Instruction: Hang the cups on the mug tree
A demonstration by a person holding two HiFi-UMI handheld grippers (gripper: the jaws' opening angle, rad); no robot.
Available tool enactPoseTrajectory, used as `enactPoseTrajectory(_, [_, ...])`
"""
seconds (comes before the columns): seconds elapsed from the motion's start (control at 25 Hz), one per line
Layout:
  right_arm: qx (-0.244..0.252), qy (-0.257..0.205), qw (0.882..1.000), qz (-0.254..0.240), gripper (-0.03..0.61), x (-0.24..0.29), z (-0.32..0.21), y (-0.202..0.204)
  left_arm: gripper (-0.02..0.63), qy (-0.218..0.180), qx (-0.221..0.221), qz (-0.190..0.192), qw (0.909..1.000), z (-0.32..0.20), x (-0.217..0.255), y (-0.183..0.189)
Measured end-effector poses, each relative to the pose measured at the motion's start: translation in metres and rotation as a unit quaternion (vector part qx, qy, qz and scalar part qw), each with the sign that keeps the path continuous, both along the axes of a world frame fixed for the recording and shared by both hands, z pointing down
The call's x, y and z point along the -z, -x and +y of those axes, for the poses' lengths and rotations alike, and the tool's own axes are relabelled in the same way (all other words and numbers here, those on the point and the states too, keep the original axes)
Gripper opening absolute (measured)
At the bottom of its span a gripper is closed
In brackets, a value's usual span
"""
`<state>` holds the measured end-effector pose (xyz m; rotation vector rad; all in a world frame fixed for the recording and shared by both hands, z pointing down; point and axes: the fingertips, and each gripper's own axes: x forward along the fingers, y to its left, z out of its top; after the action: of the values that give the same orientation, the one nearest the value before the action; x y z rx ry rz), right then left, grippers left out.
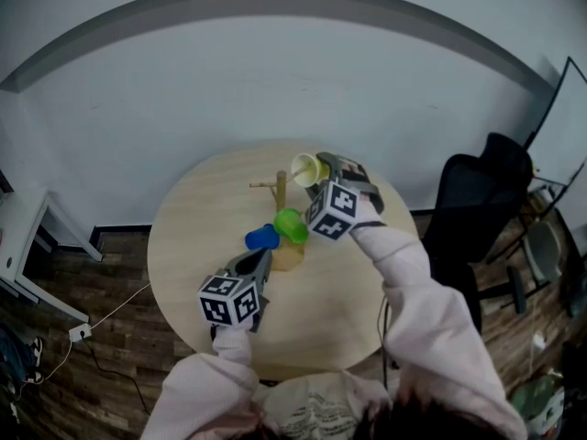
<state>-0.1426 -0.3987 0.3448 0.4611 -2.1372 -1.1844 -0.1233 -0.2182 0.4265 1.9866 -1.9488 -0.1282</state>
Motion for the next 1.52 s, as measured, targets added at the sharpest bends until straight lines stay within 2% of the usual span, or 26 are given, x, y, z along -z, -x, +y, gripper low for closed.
enactPoseTrajectory(0.48, [0.012, -0.056, 0.998, 0.029, 0.275, -0.002, 0.014, 0.005, 0.0, -0.001, -0.002, 0.0, 1.0, 0.005, 0.0, -0.003])
enactPoseTrajectory(1.04, [0.015, -0.123, 0.99, 0.066, 0.275, -0.005, 0.024, 0.003, 0.0, -0.001, -0.006, 0.0, 1.0, 0.009, -0.001, -0.009])
enactPoseTrajectory(1.52, [0.017, -0.151, 0.986, 0.068, 0.28, -0.005, 0.026, 0.006, 0.0, -0.001, -0.005, 0.004, 1.0, 0.01, -0.003, -0.008])
